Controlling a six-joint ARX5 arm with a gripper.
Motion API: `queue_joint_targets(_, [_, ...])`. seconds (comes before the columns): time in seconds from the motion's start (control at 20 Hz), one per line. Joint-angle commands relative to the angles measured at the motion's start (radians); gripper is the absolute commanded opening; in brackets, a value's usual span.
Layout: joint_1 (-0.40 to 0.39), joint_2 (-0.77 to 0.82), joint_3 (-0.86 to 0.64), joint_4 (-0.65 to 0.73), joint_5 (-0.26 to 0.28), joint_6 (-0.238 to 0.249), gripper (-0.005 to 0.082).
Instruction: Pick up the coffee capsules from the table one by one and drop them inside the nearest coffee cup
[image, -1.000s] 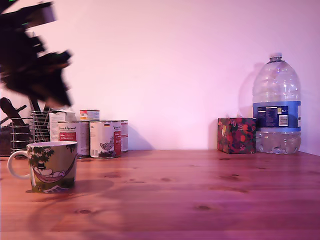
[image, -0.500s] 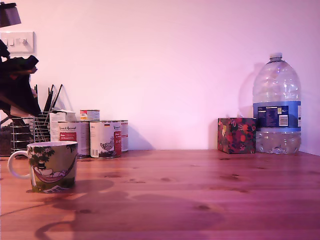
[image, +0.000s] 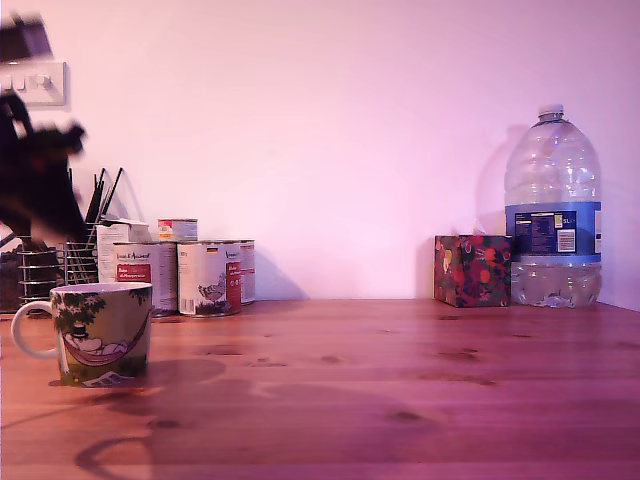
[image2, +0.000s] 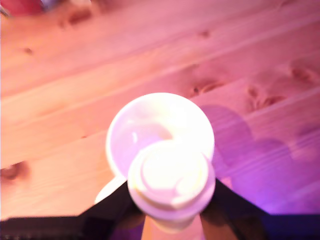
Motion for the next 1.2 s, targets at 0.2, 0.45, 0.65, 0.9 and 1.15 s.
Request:
queue_joint_targets(0.2, [-0.006,0.114,0.152,-0.135,0.003,-0.005,0.0217])
queue_joint_targets(0.45, [-0.006,0.227,0.305,-0.299,0.019,-0.016,0.0218])
queue_joint_targets(0.65, [-0.005,0.278,0.343,-0.348,0.016,-0.016,0.0218])
queue_joint_targets(0.9, [-0.005,0.281,0.343,-0.360,0.008,-0.015,0.0218])
queue_joint_targets(1.15, [-0.005,0.281,0.343,-0.362,-0.004,-0.011,0.0233])
